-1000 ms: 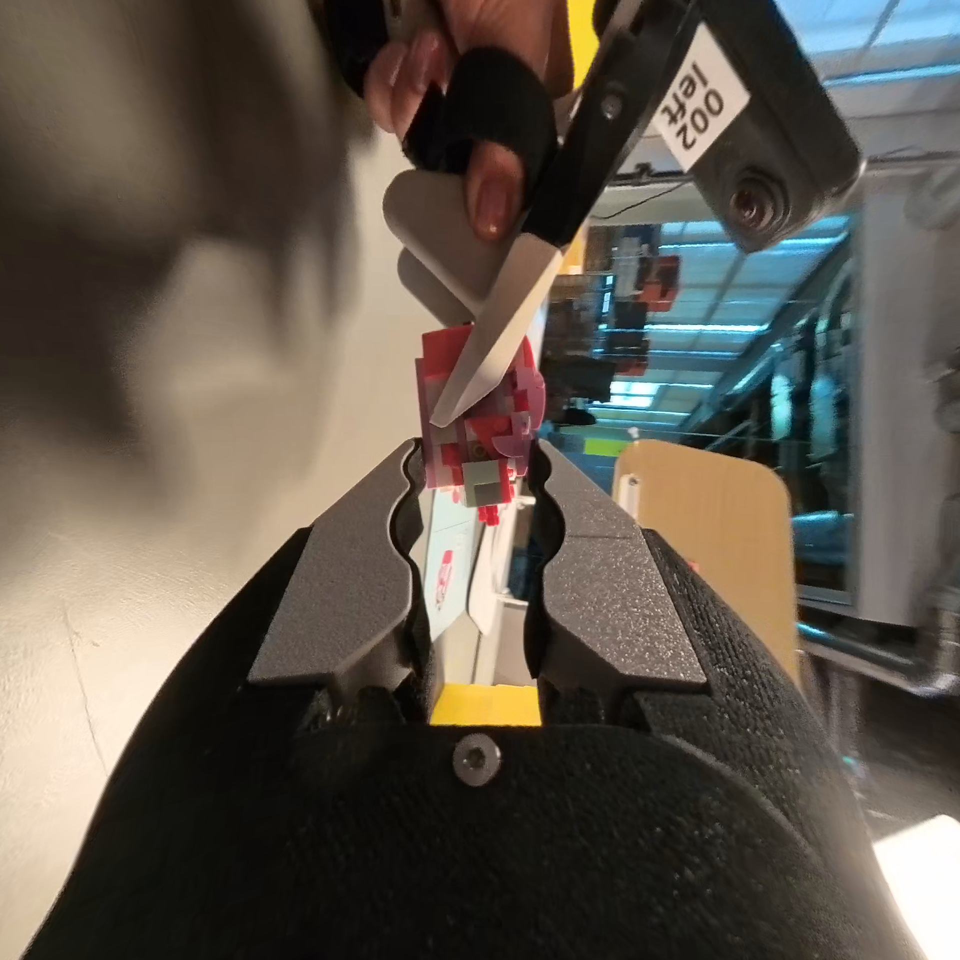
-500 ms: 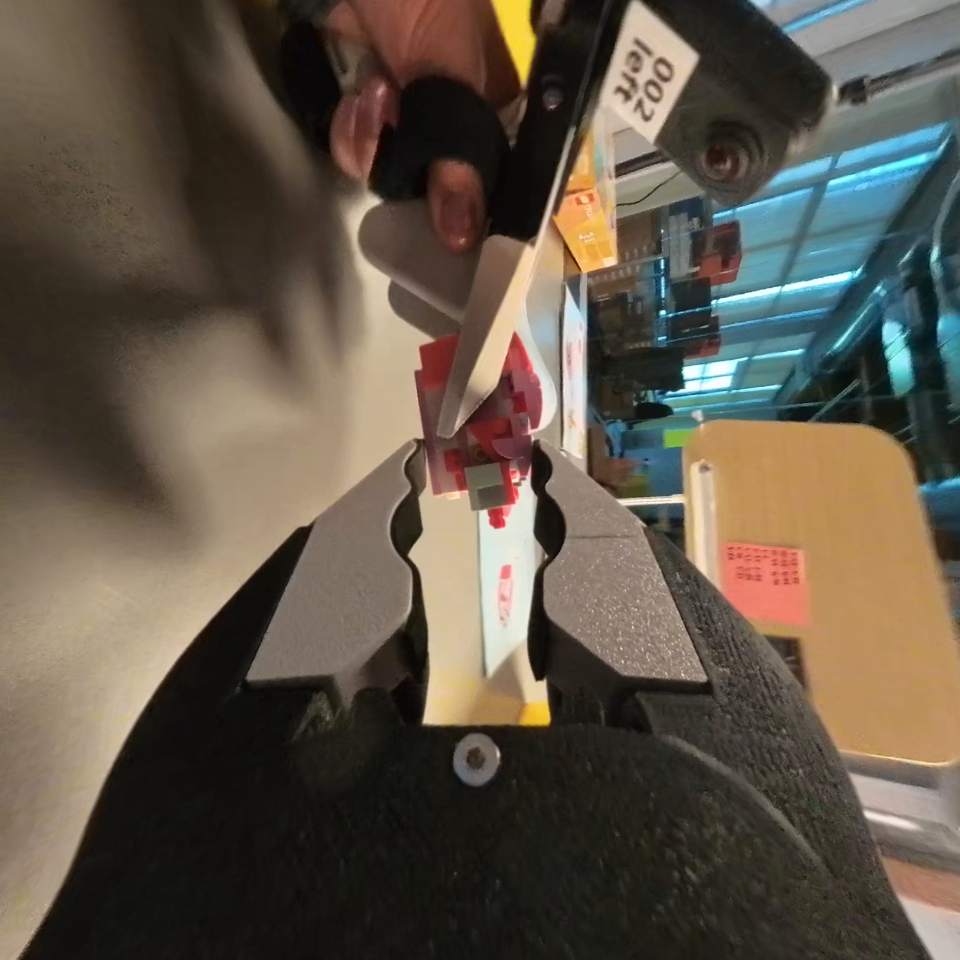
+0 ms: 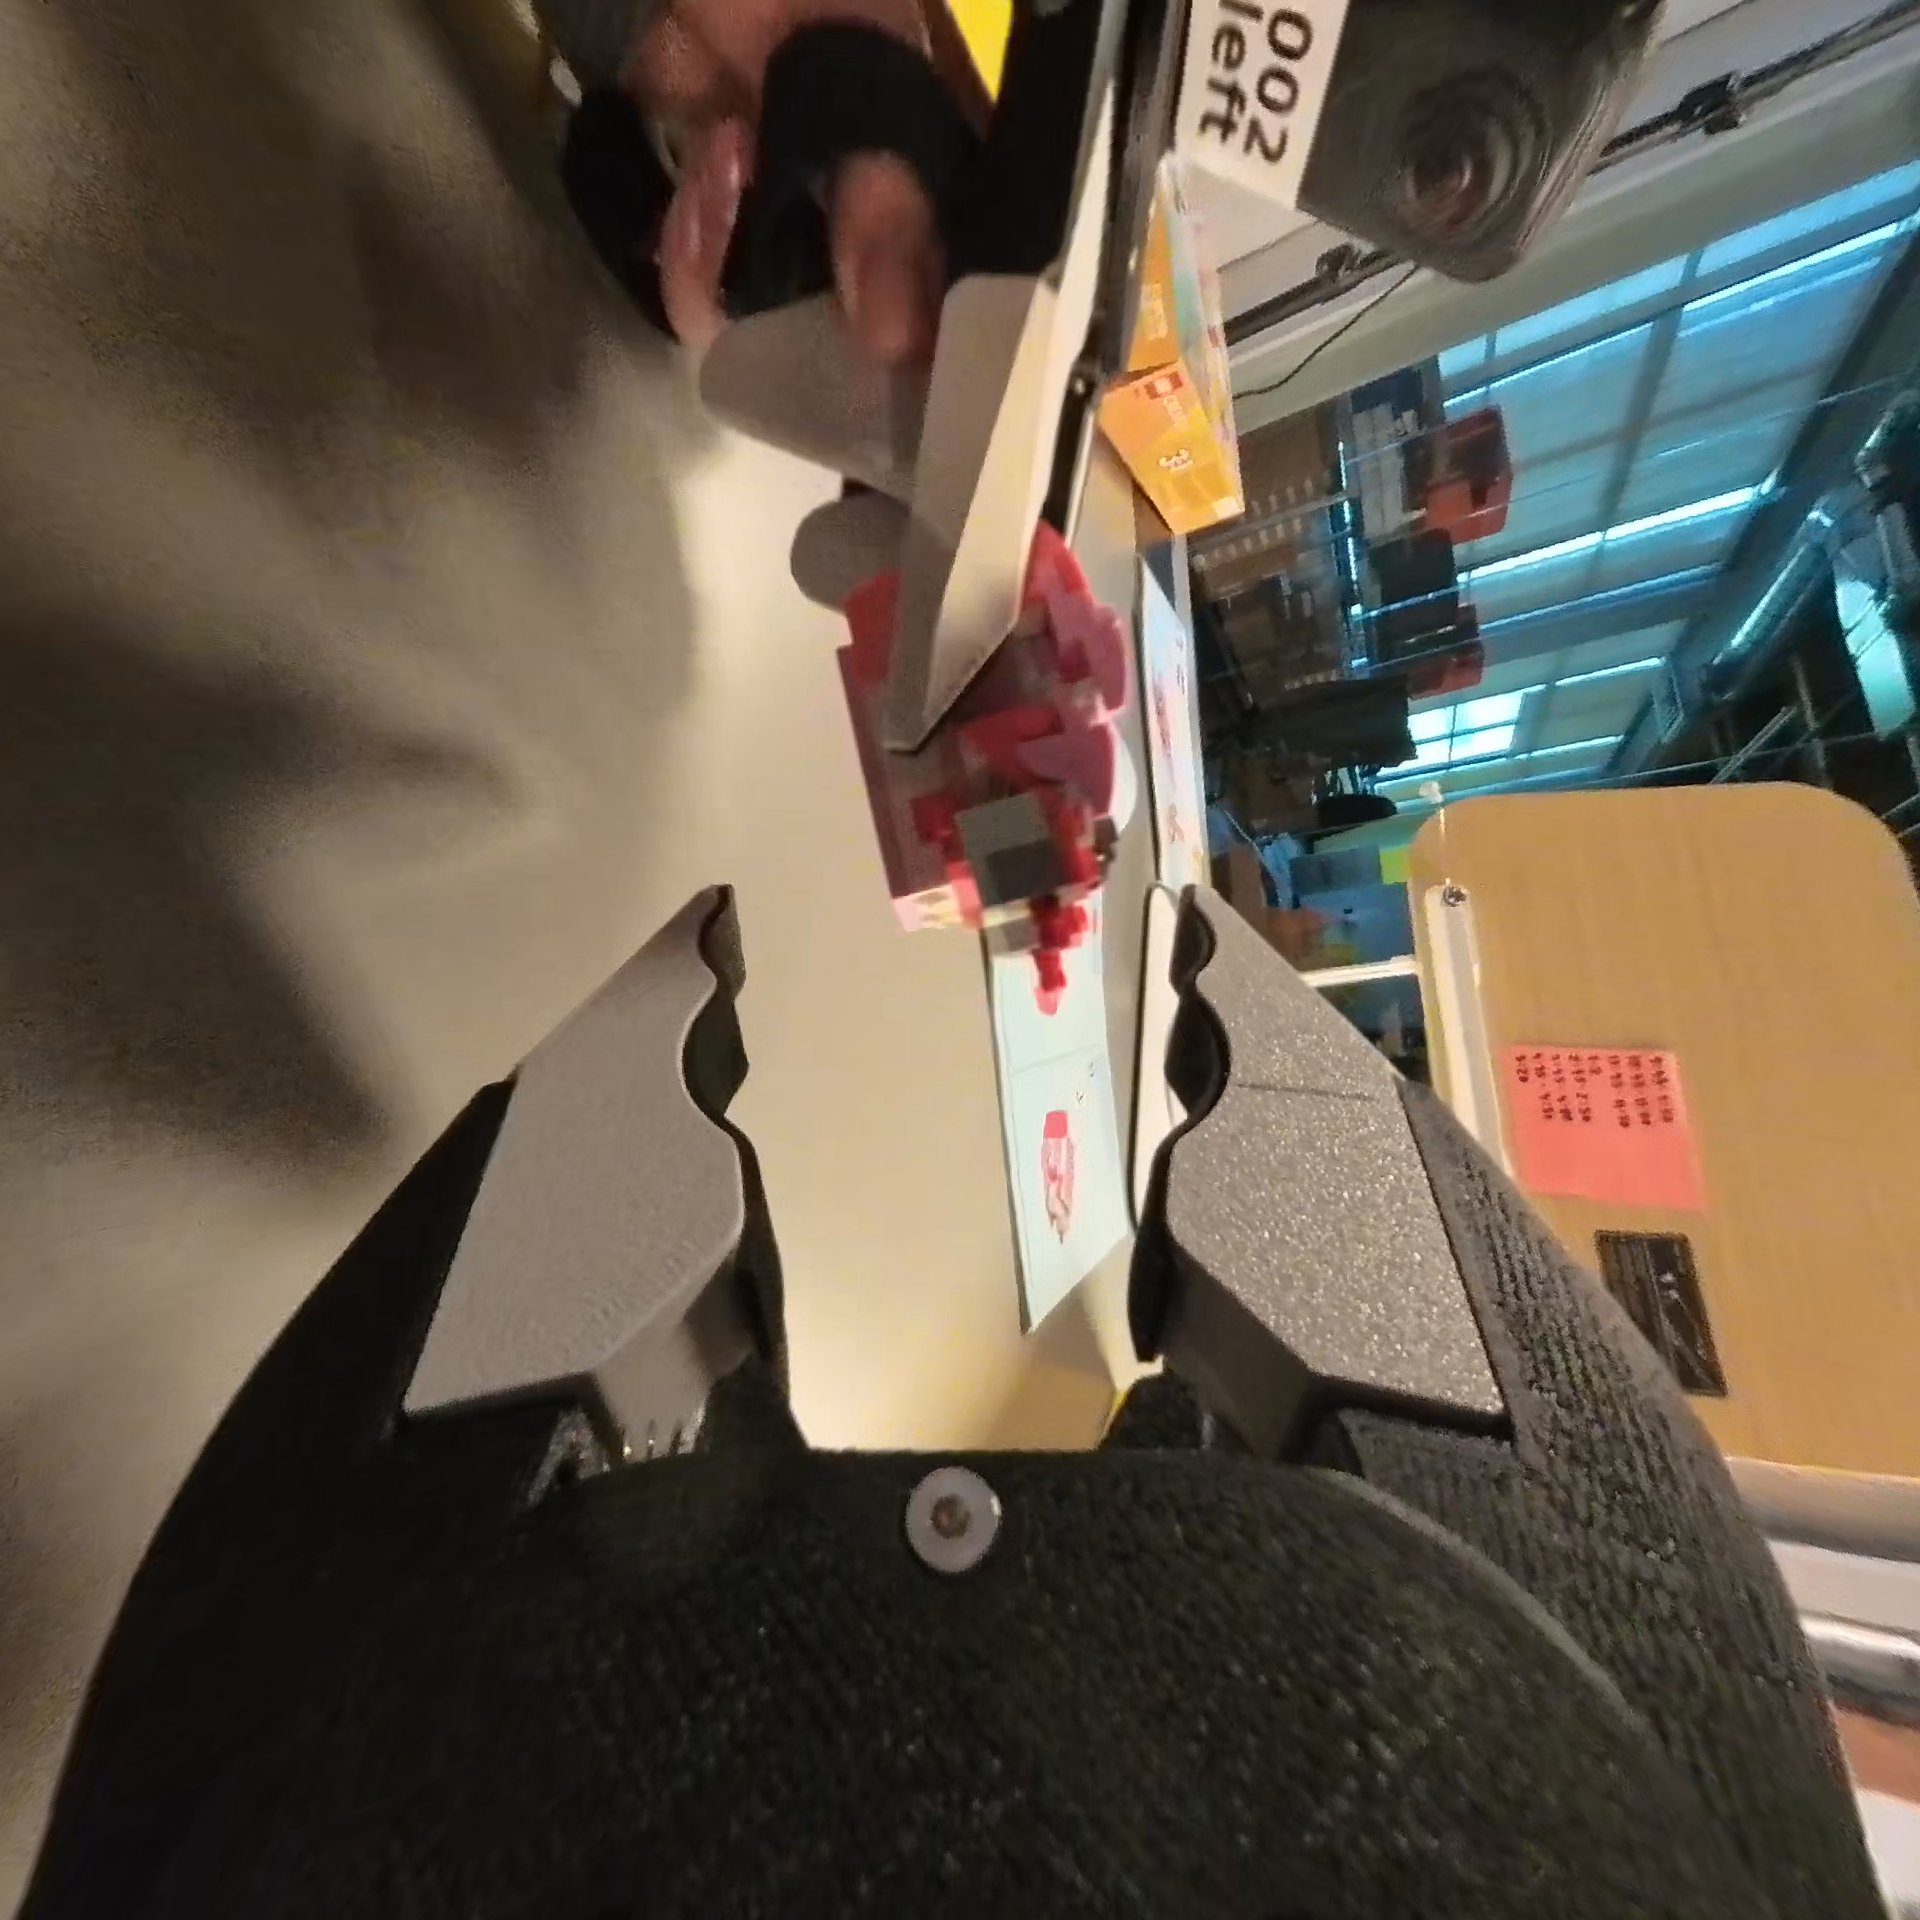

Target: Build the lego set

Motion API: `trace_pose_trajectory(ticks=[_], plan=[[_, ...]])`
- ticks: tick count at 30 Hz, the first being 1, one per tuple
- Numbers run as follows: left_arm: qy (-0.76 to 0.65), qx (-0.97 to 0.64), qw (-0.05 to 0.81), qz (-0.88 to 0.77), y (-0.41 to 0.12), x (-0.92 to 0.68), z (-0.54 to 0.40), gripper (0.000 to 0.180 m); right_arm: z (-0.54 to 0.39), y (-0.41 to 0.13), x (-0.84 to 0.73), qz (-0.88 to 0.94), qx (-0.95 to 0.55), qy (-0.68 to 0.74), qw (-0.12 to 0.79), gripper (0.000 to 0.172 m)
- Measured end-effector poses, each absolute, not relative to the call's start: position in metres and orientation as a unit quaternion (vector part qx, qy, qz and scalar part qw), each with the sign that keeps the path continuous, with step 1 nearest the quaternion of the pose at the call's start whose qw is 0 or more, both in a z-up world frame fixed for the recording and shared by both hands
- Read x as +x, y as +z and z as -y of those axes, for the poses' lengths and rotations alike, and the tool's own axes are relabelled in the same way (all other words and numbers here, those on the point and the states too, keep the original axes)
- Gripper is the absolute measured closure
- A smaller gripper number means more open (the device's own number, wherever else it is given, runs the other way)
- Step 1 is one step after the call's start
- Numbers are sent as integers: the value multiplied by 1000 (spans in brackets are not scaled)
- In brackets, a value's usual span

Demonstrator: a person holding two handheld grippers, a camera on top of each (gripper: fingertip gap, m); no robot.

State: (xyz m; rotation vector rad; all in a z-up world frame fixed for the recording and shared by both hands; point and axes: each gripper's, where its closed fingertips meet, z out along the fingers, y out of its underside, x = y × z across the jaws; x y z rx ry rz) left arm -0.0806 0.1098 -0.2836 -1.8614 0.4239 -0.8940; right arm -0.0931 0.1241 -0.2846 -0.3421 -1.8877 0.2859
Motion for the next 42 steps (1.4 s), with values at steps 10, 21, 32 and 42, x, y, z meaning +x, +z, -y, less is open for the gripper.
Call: trace_pose_trajectory(ticks=[10,21,32,42], plan=[[-378,-693,540,-291,-260,-58,-86,142,-96,-251,-78,776,-122,204,584,115],[-57,-709,600,-366,-276,-84,-111,142,-102,-257,-77,784,-287,291,466,110],[-24,-711,579,-398,-287,-80,-110,142,-96,-266,-80,821,-293,259,415,140],[-26,-739,549,-390,-299,-83,-113,142,-101,-271,-81,810,-307,288,409,124]])
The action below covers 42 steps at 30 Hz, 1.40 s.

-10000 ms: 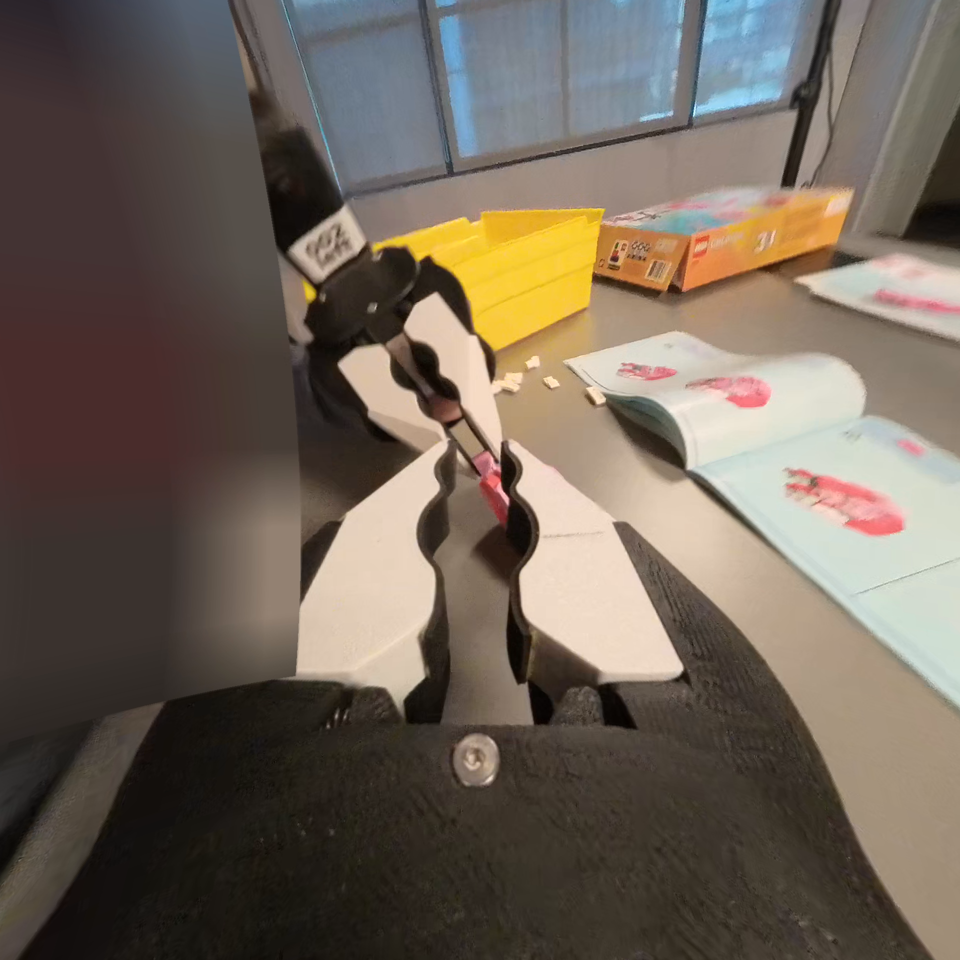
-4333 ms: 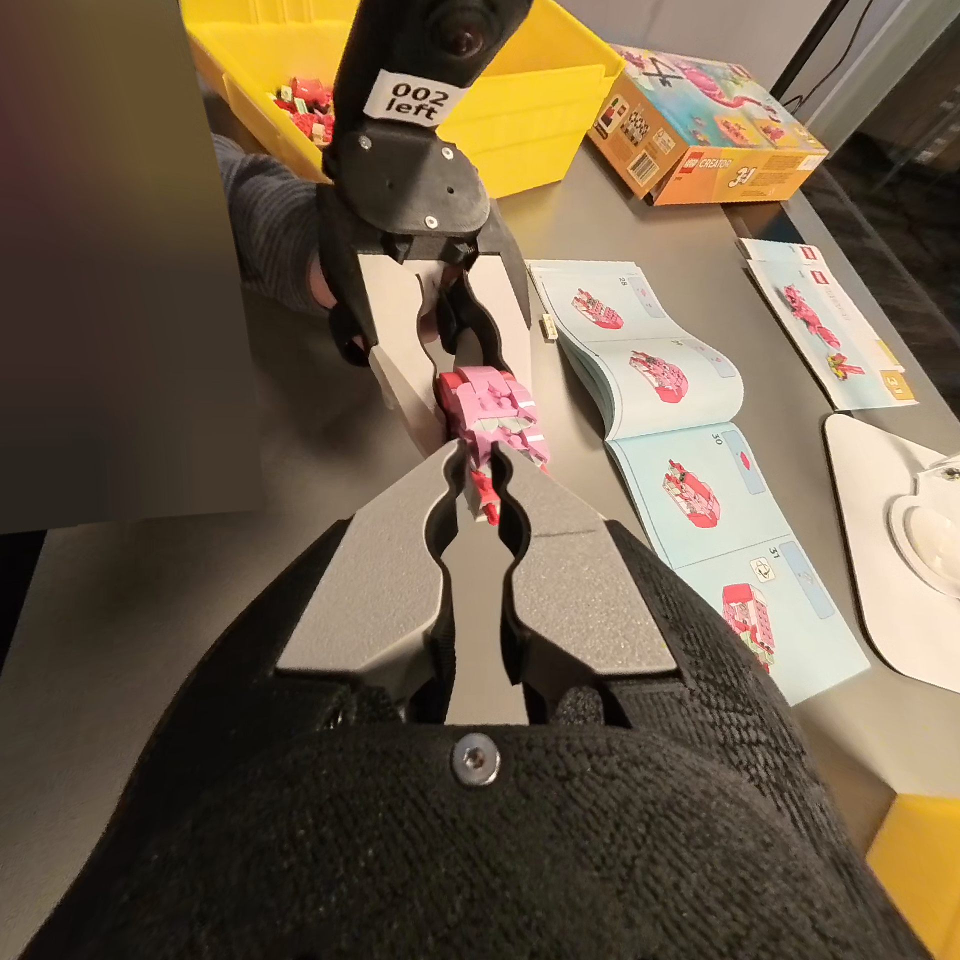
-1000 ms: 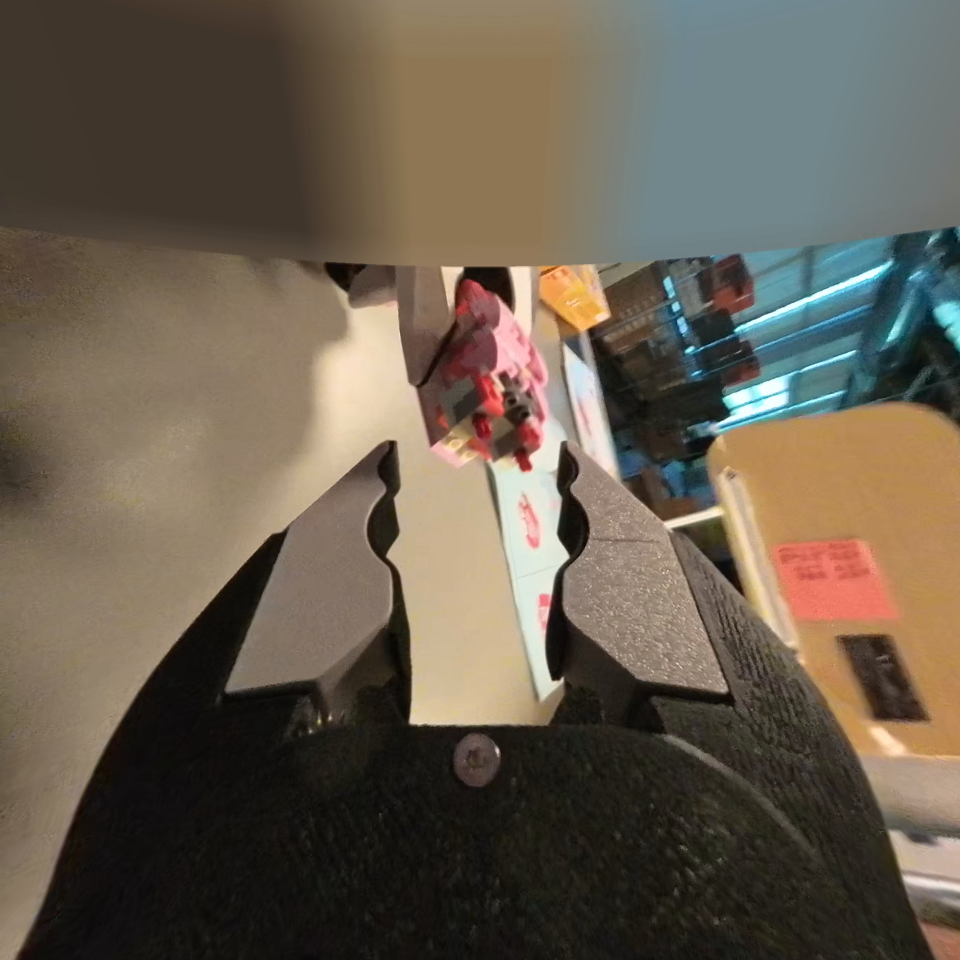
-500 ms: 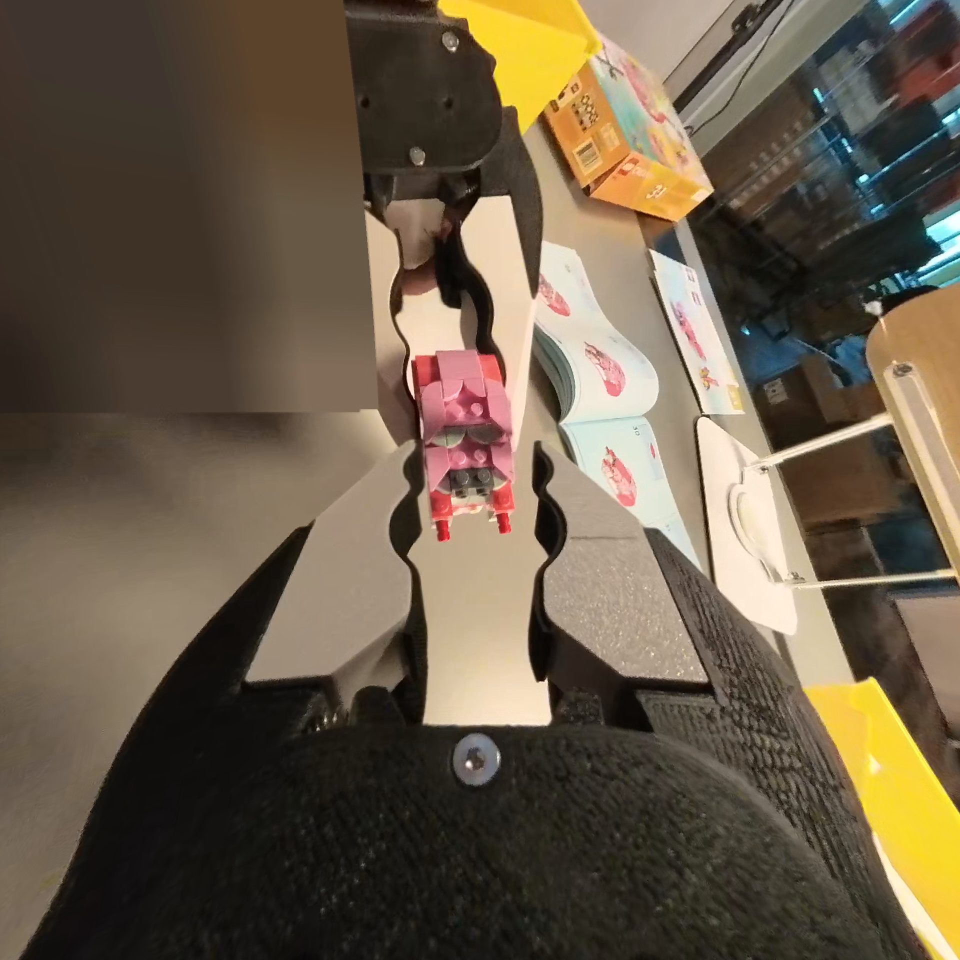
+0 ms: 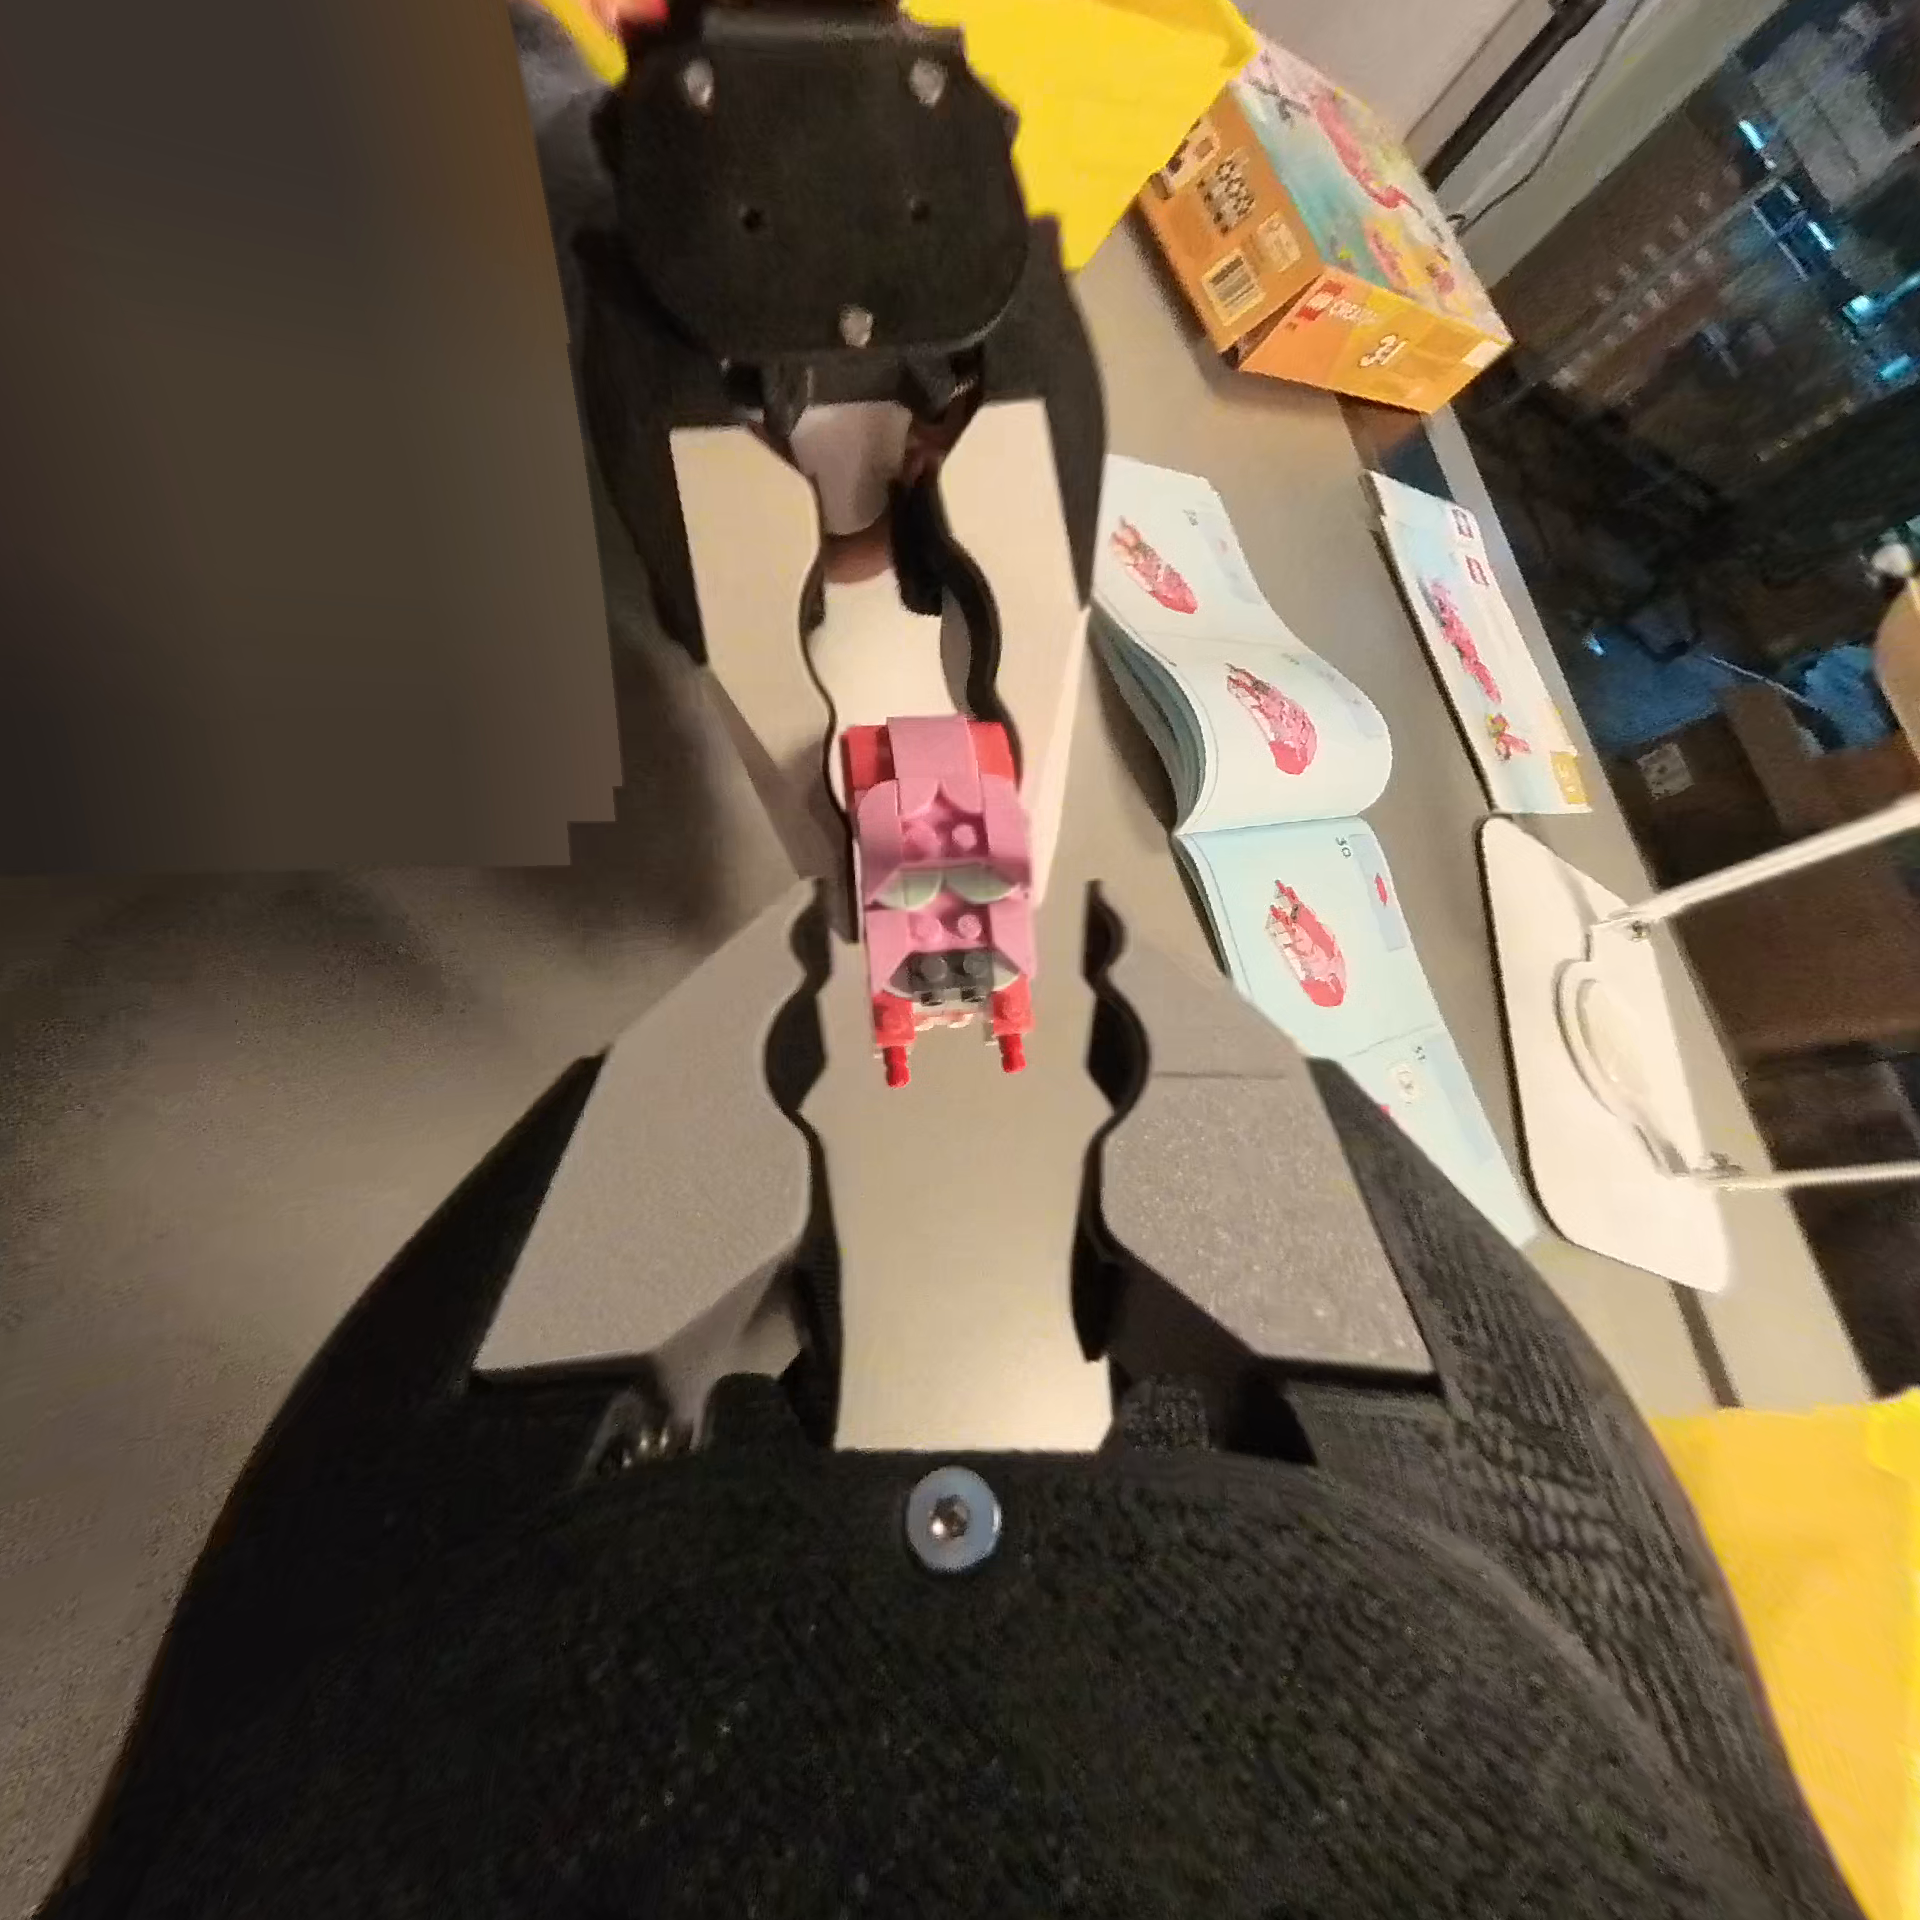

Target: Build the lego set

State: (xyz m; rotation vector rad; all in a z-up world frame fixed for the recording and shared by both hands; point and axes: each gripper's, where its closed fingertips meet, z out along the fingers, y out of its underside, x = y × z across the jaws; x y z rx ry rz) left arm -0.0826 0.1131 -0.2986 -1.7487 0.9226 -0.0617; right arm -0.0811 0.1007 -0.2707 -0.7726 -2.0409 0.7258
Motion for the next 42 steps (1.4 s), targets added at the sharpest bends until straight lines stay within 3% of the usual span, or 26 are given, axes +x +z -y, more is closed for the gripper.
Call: trace_pose_trajectory(ticks=[2,5,8,15,24,28,35,42], plan=[[-43,-769,518,-371,-310,-87,-114,142,-110,-266,-82,782,-329,320,422,109],[-82,-794,486,-355,-320,-84,-112,142,-147,-244,-89,683,-378,379,497,111],[-88,-802,466,-363,-324,-78,-108,141,-212,-224,-92,519,-453,393,609,137],[-127,-841,400,-341,-348,-77,-103,141,-280,-208,-101,383,-445,280,760,150],[-117,-851,402,-319,-349,-79,-105,138,-313,-209,-105,318,-487,241,777,163],[-103,-858,407,-295,-348,-86,-110,117,-307,-210,-109,336,-475,257,771,169],[-107,-865,402,-281,-350,-88,-112,101,-305,-212,-111,340,-476,284,760,171],[-118,-855,410,-295,-347,-83,-111,111,-301,-214,-116,355,-472,281,756,171]])
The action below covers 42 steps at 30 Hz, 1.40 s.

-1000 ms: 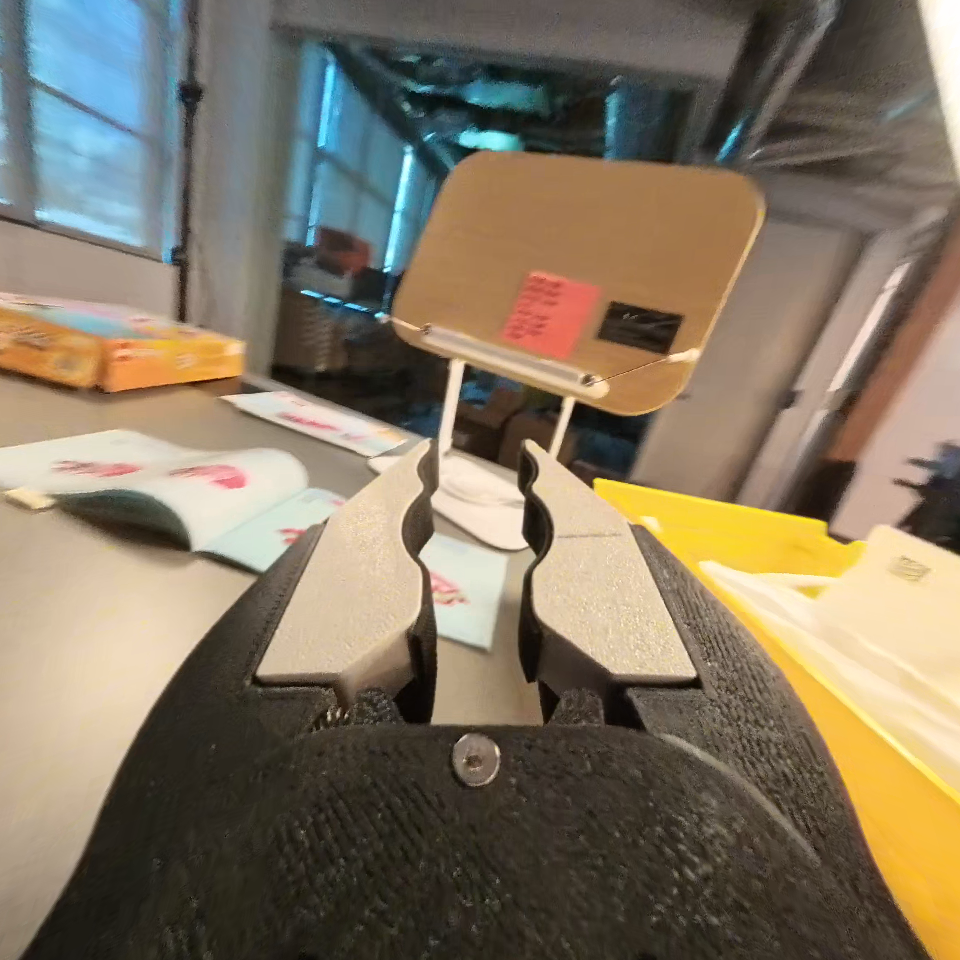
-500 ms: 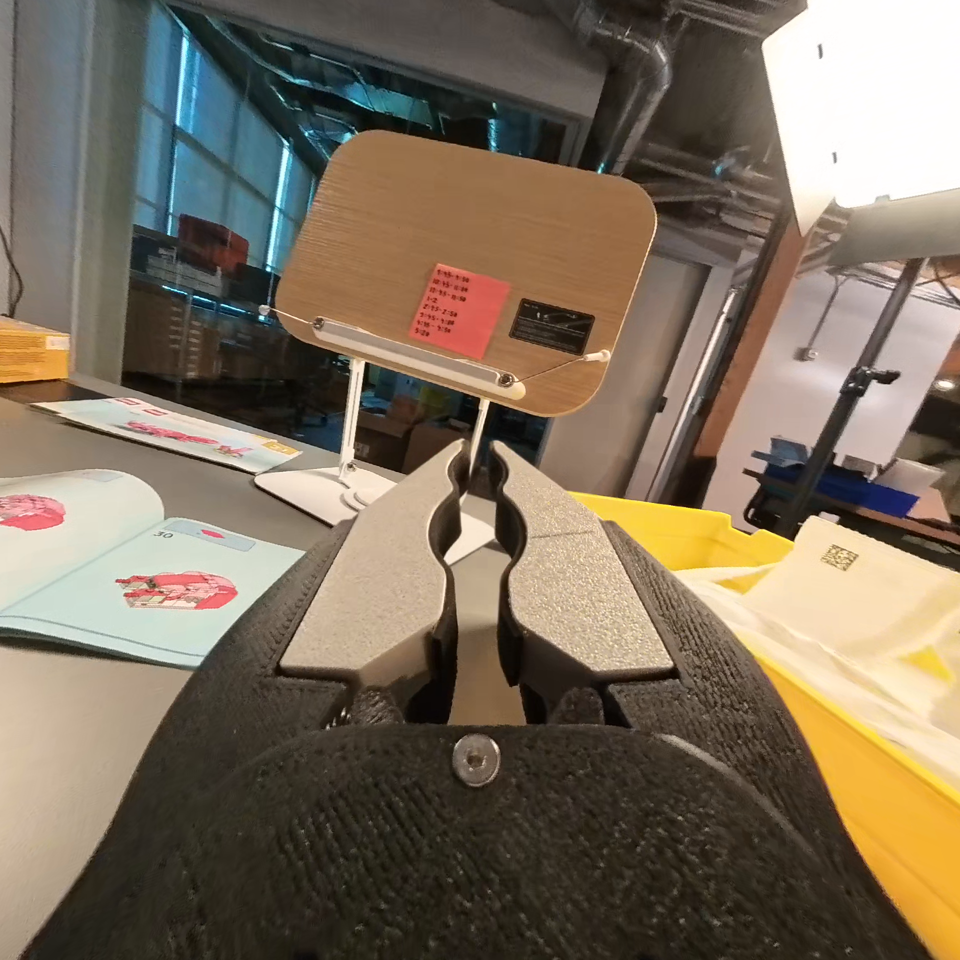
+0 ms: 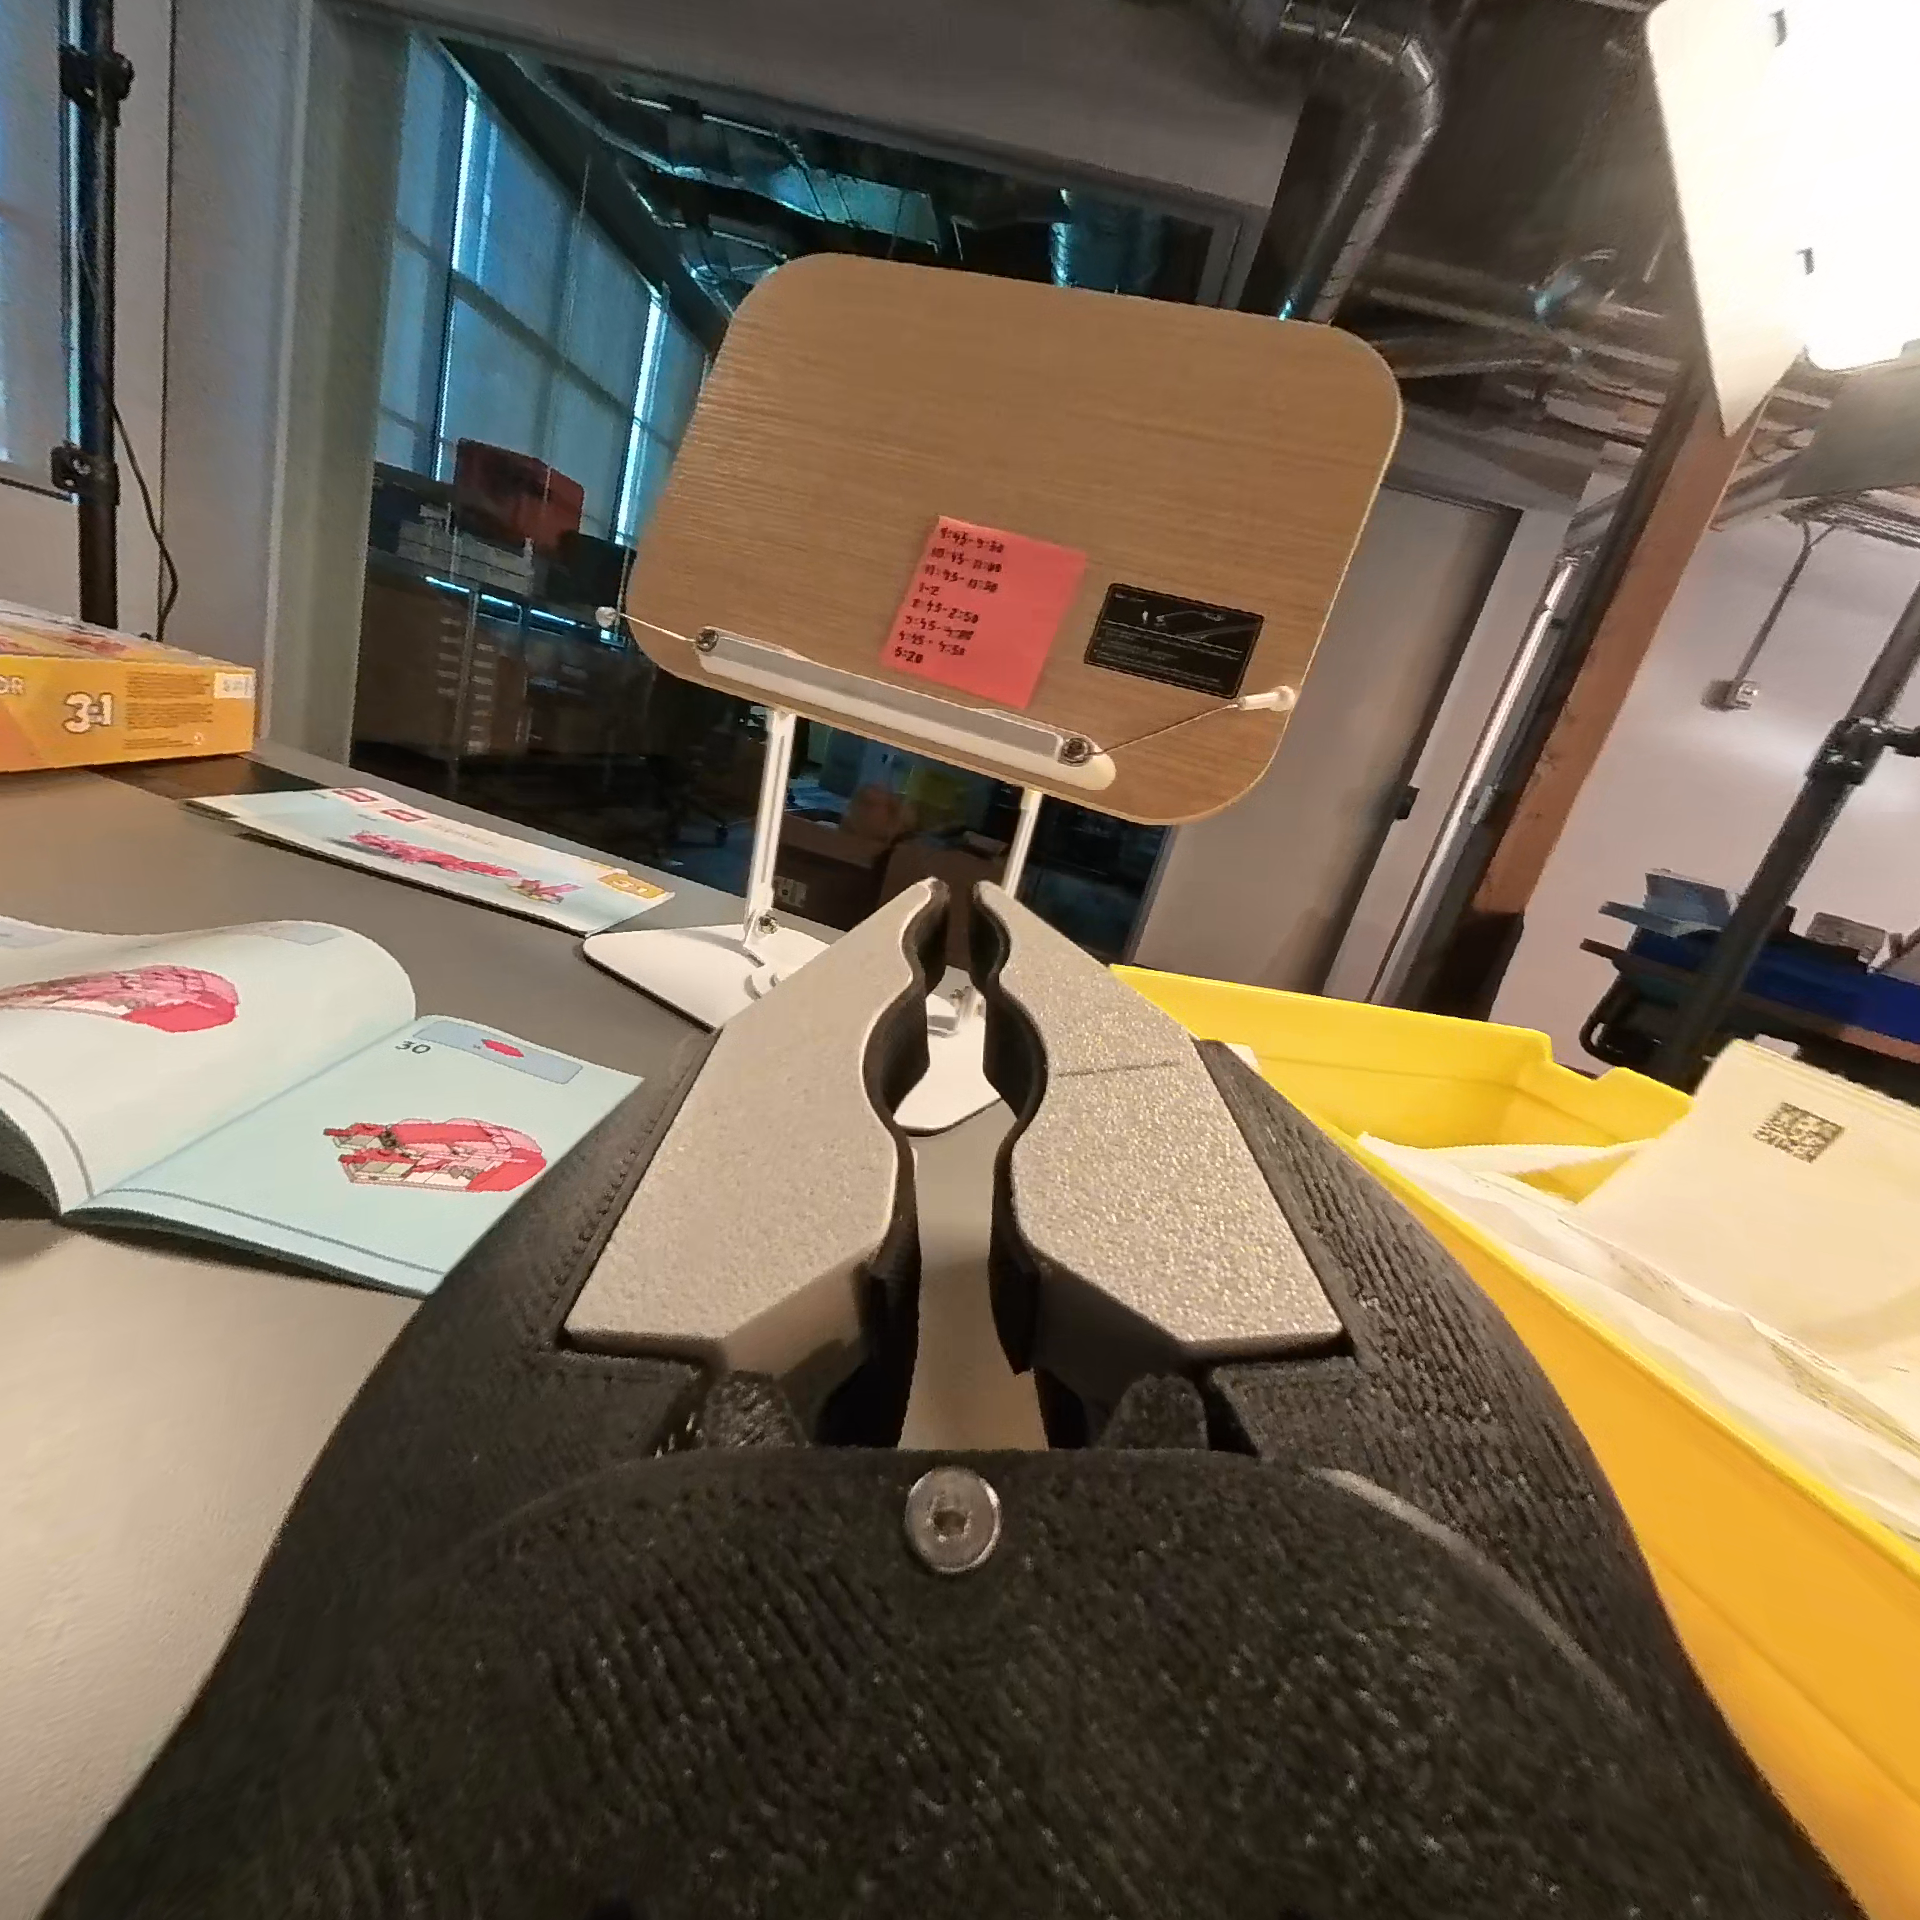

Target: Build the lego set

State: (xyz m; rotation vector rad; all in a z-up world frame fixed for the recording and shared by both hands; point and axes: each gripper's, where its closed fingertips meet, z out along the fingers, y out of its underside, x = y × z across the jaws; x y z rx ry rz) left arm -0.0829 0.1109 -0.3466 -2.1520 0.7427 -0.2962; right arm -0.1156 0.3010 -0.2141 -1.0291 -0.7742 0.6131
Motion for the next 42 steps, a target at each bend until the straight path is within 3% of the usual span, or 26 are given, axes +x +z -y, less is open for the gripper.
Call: trace_pose_trajectory(ticks=[10,20,23,27,34,42], plan=[[-128,-856,414,-282,-345,-85,-112,113,-299,-218,-120,369,-471,280,751,172],[-154,-808,492,-286,-313,-80,-113,63,-301,-218,-115,371,-469,264,757,172],[-139,-785,535,-280,-295,-83,-115,58,-302,-218,-111,366,-473,258,759,172],[-201,-748,589,-231,-264,-90,-113,66,-304,-217,-107,361,-476,253,761,172],[-150,-668,715,-142,-228,-135,-114,110,-298,-219,-112,382,-463,238,764,172],[-138,-676,712,-129,-233,-141,-118,115,-295,-220,-115,394,-457,232,763,172]])
